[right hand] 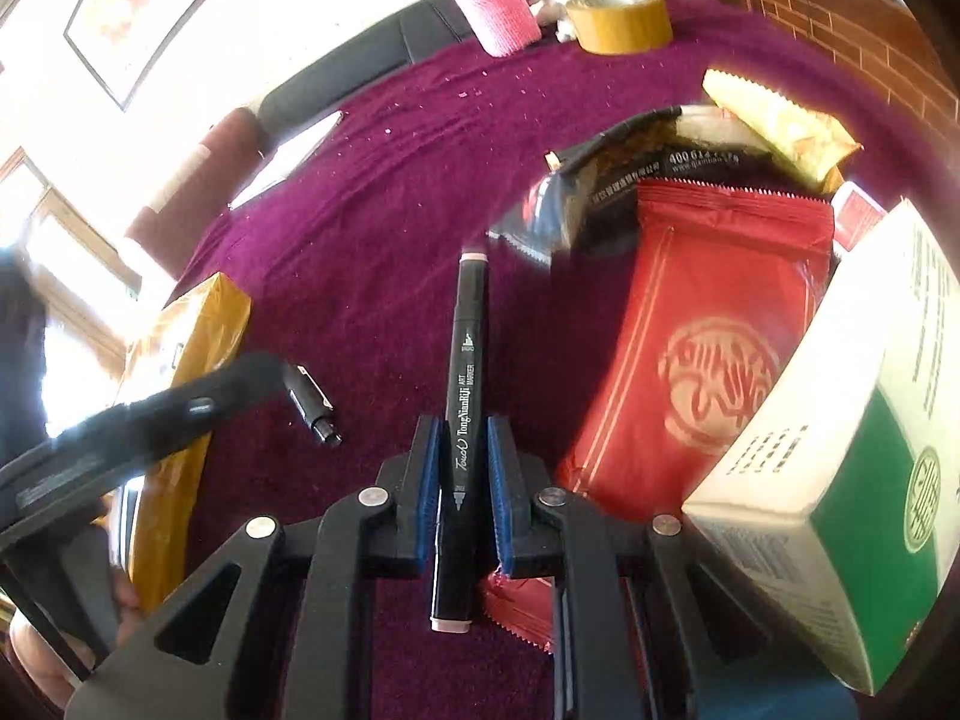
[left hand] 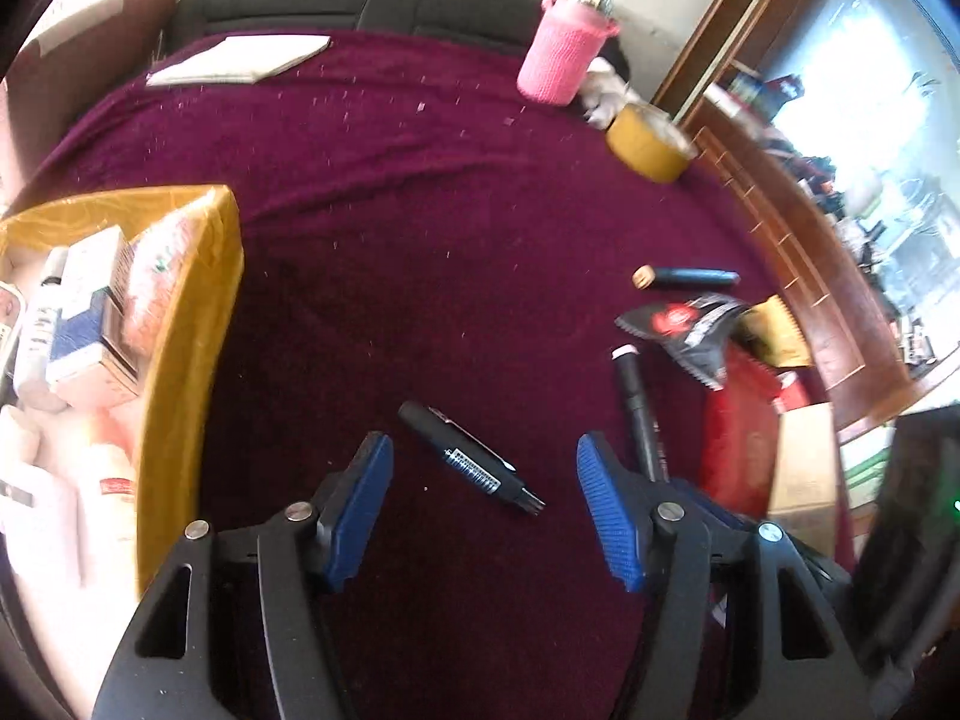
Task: Organize objects
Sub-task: 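Grasp the short black marker with left while right holds its marker, then lower both markers into the tray and open both grippers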
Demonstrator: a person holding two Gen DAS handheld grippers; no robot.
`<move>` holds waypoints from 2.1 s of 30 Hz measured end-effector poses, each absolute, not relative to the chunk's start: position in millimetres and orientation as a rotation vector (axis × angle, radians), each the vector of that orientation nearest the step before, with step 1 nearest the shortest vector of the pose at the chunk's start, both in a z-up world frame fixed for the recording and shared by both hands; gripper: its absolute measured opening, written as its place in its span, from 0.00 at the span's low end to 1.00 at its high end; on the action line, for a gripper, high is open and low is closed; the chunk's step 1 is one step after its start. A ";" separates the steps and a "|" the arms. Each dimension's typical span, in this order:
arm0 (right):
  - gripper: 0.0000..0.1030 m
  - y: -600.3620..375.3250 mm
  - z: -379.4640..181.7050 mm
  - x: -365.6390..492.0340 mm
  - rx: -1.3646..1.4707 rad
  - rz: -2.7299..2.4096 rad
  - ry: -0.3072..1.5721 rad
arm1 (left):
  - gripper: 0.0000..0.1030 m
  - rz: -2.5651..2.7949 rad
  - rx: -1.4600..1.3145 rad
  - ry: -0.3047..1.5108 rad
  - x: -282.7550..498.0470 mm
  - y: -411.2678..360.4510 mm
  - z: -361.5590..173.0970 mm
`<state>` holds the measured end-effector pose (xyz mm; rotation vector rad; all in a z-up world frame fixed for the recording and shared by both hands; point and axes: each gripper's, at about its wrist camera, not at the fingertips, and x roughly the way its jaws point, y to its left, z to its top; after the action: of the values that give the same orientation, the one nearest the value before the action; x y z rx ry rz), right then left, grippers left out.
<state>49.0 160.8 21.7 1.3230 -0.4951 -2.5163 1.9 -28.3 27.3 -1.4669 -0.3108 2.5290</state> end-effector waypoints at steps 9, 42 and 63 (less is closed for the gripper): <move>0.12 161.1 19.9 45.4 1.297 -2.509 -0.508 | 0.11 2.603 -1.410 0.001 2.0 0.6 12.6; 0.13 74.2 30.3 54.9 1.422 -2.457 -0.218 | 0.11 2.693 -1.099 -0.645 151.2 -218.7 77.7; 0.12 27.7 77.2 81.5 1.250 -2.242 -0.403 | 0.12 2.663 -1.142 -0.778 172.6 -276.8 51.1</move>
<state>81.5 27.7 77.2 1.2495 -0.4030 -2.2416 172.6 -276.8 51.1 -1.1416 -0.7781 2.6632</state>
